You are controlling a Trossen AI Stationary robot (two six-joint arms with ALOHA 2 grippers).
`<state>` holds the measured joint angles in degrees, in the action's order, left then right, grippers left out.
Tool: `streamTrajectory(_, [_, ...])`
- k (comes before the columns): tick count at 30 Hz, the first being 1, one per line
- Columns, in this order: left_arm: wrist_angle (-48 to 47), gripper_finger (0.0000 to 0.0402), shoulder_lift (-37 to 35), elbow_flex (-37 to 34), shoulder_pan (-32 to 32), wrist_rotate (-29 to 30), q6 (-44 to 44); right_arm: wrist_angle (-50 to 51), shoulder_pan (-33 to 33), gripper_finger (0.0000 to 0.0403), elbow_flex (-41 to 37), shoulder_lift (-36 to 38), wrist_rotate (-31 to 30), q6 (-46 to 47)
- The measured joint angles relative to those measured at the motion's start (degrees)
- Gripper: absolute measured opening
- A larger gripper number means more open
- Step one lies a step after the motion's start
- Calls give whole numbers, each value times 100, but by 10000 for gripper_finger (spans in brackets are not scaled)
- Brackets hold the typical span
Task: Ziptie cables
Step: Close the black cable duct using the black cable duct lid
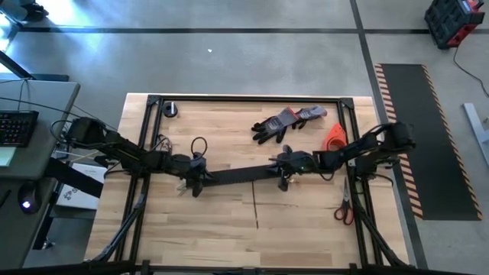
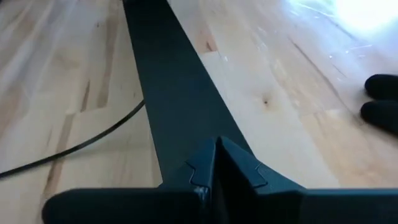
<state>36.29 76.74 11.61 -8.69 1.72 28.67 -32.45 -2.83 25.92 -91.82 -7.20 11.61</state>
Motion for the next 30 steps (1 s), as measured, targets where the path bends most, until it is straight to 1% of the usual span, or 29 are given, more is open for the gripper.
streamTrajectory(4, [219, 0, -495, 68, 118, -181, 151, 162, 2, 6, 56, 203, -125, -378])
streamTrajectory(7, [-326, 0, -999, 111, 165, -479, 126, 162, 4, 6, 47, 409, -234, -457])
streamTrajectory(10, [-1382, 0, -1612, 295, 195, -755, 128, 221, 4, 6, 47, 561, -320, -459])
streamTrajectory(14, [-3610, 0, -2309, 578, 122, -991, 296, 292, -66, 6, 52, 604, -352, -415])
streamTrajectory(16, [-4474, 0, -2610, 680, 19, -982, 515, 460, -115, 6, 50, 604, -521, -358])
streamTrajectory(19, [-5847, 0, -2964, 859, -130, -790, 970, 821, -226, 6, 47, 729, -1309, -72])
streamTrajectory(21, [-6791, 0, -3181, 1072, -249, -667, 1342, 1126, -263, 6, 58, 974, -1780, 206])
streamTrajectory(24, [-7849, 0, -3551, 1438, -432, -767, 1728, 1962, -269, 6, 58, 1441, -2180, 854])
streamTrajectory(26, [-8306, 0, -3767, 1574, -535, -787, 1969, 2609, -269, 6, 58, 1762, -2387, 1459])
streamTrajectory(27, [-8410, 0, -3879, 1580, -576, -689, 2099, 2926, -271, 6, 58, 1865, -2453, 1829])
streamTrajectory(30, [-8597, 0, -4054, 1369, -699, -414, 2536, 3632, -376, 6, 56, 1979, -2489, 2807])
